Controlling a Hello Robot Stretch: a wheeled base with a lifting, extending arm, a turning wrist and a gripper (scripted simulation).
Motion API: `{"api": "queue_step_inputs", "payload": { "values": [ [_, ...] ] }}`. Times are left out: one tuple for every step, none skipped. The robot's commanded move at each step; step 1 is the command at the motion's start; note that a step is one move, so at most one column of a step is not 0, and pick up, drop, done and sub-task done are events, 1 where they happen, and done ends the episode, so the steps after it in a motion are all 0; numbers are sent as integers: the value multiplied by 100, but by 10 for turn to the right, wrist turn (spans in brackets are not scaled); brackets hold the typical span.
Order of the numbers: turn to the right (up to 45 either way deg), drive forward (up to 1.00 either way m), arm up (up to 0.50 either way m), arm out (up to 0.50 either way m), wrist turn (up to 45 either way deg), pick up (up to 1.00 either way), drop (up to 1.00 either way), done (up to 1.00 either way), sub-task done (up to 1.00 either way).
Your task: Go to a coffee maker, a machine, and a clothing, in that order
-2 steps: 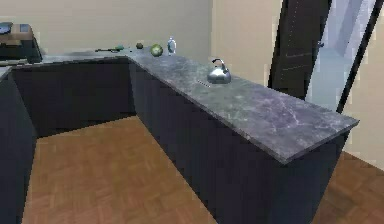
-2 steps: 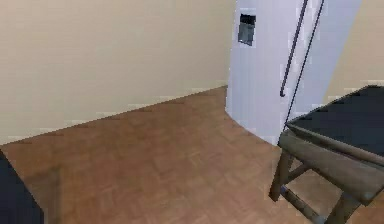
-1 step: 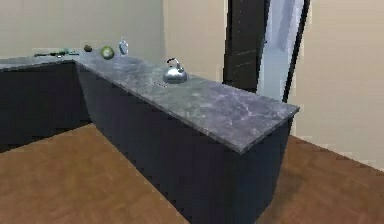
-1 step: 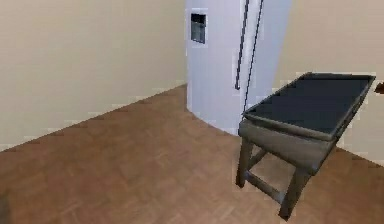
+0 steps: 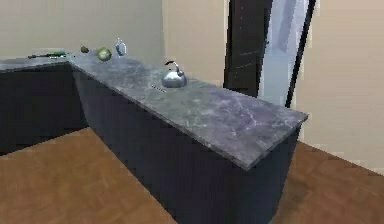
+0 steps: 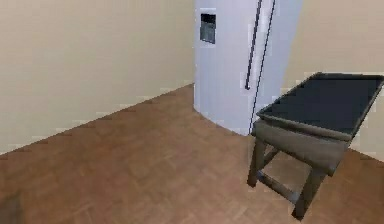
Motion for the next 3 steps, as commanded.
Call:
{"api": "queue_step_inputs", "payload": {
  "values": [
    [-420,0,0,0,0,0,0,0,0],
    [0,100,0,0,0,0,0,0,0],
    [0,100,0,0,0,0,0,0,0]
  ]
}}
